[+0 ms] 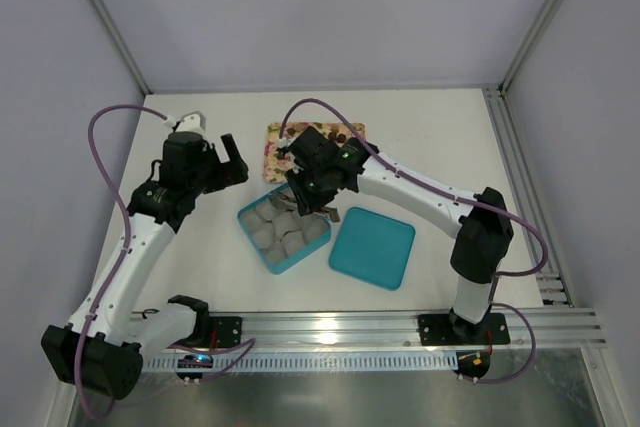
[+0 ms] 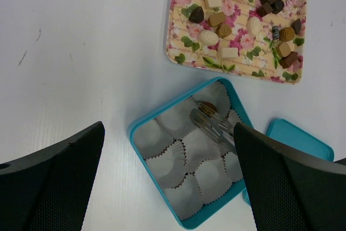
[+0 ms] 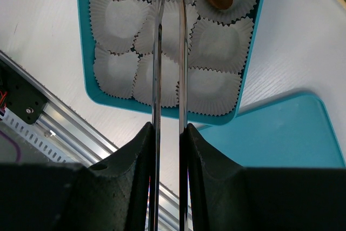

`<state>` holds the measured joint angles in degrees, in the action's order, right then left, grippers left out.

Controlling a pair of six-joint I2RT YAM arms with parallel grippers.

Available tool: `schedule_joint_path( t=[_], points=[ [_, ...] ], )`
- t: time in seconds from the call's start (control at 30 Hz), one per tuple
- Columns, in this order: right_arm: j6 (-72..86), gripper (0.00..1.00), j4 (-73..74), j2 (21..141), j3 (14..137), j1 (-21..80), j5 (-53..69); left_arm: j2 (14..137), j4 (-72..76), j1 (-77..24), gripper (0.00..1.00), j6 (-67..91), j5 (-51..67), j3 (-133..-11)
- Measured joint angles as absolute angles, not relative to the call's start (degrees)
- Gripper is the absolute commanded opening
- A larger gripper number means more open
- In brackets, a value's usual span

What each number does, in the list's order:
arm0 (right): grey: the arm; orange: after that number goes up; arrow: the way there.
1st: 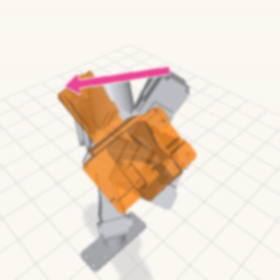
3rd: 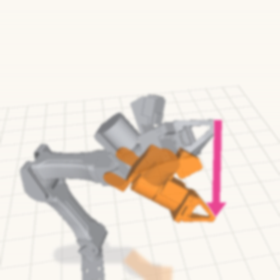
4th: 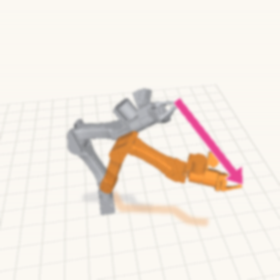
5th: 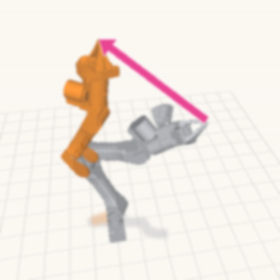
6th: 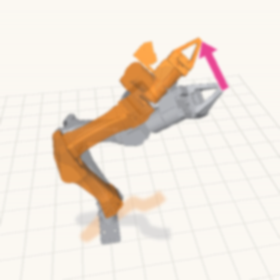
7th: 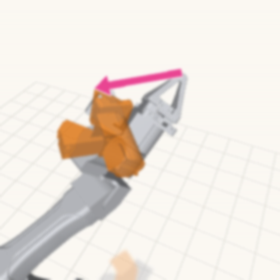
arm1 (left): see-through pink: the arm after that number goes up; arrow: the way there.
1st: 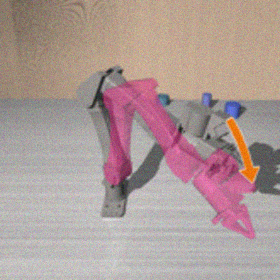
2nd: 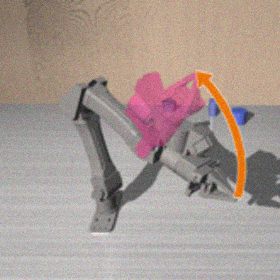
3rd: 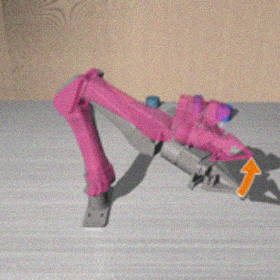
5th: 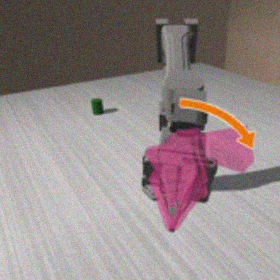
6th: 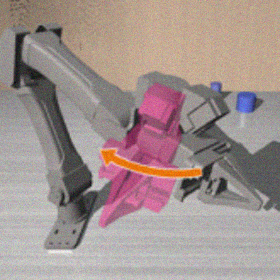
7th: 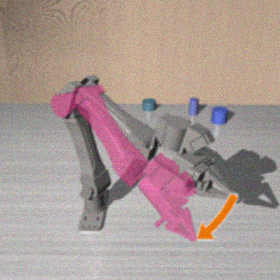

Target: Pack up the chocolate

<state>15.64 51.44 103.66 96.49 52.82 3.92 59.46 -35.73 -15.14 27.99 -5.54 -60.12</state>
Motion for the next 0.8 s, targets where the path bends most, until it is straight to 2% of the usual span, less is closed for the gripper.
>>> schedule_joint_path(
  t=[0.2, 0.6, 0.8],
  points=[
    [15.7, 0.29, 50.5, 105.9, 96.5, 52.9, 4.4, 58.8, -35.9, -15.1, 1.00, 28.0, -6.0, -59.6],
    [15.9, 0.43, 49.8, 106.9, 96.5, 53.2, 4.5, 58.8, -35.9, -15.1, 1.00, 28.0, -6.0, -58.8],
    [15.8, 0.43, 49.8, 106.9, 96.5, 53.2, 4.2, 58.8, -35.9, -15.1, 1.00, 28.0, -6.1, -58.7]
  ],
)
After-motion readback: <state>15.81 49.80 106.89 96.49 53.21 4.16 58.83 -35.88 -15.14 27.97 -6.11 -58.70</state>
